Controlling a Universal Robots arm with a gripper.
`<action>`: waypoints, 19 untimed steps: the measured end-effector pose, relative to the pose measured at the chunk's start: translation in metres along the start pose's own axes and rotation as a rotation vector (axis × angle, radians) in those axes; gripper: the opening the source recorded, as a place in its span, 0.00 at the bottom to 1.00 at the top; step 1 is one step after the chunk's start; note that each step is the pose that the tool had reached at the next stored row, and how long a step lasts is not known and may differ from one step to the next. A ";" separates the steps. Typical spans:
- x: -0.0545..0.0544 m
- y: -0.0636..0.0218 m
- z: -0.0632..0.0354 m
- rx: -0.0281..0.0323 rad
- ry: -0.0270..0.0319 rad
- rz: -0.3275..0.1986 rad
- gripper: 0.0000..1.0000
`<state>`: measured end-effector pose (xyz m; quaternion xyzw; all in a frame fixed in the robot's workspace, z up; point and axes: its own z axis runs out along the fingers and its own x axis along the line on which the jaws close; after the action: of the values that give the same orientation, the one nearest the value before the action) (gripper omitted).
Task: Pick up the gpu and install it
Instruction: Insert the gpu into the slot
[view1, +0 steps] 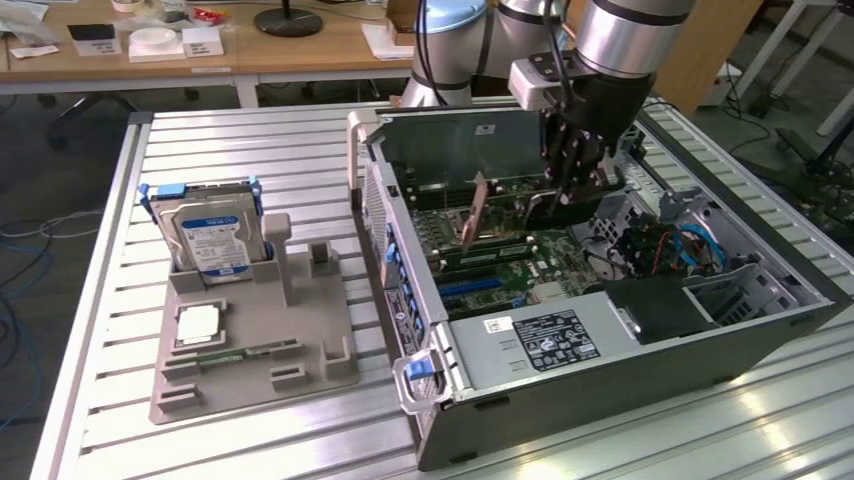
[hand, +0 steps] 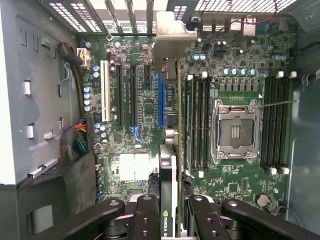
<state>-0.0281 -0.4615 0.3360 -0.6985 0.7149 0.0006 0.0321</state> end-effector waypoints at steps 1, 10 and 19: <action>0.000 0.0001 0.0013 0.0000 -0.0001 0.000 0.27; 0.000 0.0009 0.0072 -0.0005 0.0026 0.000 0.27; 0.000 0.0030 0.0073 -0.0004 0.0024 0.000 0.27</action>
<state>-0.0308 -0.4615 0.3286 -0.6986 0.7149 -0.0001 0.0311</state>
